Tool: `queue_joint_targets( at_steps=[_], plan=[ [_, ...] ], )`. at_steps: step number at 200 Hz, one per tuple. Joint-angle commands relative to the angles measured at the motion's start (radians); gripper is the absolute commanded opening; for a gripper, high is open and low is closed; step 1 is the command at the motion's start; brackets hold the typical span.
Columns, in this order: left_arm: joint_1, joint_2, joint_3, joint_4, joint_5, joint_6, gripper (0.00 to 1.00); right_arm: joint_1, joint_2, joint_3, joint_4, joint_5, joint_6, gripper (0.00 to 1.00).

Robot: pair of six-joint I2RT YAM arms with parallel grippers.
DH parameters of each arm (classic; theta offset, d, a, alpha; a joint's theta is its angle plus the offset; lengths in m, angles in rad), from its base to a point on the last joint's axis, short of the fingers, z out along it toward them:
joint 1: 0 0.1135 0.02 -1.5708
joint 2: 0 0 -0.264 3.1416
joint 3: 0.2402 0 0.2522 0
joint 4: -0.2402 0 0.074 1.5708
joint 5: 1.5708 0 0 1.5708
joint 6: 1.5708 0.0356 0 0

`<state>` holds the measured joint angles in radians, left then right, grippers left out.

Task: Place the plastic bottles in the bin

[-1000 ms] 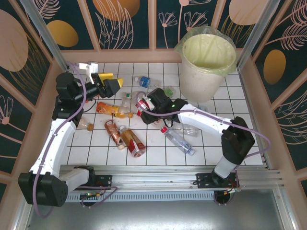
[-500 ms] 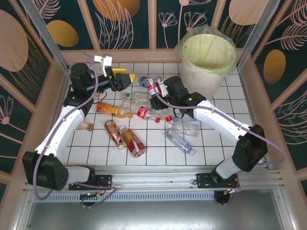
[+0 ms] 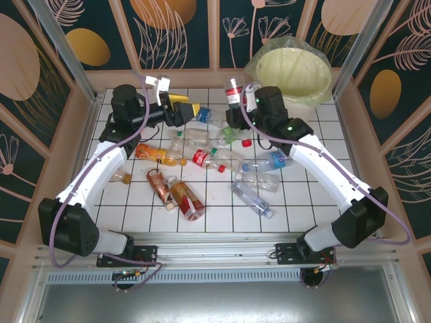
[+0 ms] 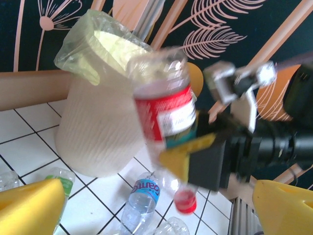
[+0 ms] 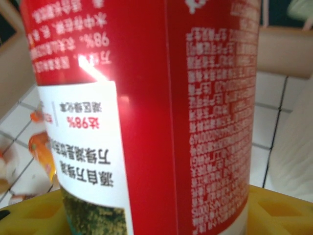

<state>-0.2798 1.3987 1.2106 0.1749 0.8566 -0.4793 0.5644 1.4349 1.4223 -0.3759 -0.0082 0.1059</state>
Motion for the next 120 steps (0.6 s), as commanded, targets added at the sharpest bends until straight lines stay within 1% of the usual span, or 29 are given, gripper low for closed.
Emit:
queue_joint_targets(
  at_steps=[1, 49, 94, 120],
  plan=[
    [-0.014, -0.016, -0.03, 0.023, 0.01, 0.028, 0.99, -0.062, -0.026, 0.08, 0.046, 0.012, -0.016, 0.65],
    [-0.055, -0.007, -0.032, 0.0, -0.007, 0.045, 0.99, -0.172, 0.008, 0.198, 0.07, -0.001, -0.034, 0.65],
    [-0.059, 0.0, -0.034, -0.005, -0.011, 0.048, 0.99, -0.269, 0.06, 0.285, 0.108, -0.022, -0.029, 0.65],
    [-0.059, 0.005, -0.034, -0.008, -0.01, 0.049, 0.99, -0.304, 0.101, 0.336, 0.131, -0.01, -0.022, 0.64]
  ],
)
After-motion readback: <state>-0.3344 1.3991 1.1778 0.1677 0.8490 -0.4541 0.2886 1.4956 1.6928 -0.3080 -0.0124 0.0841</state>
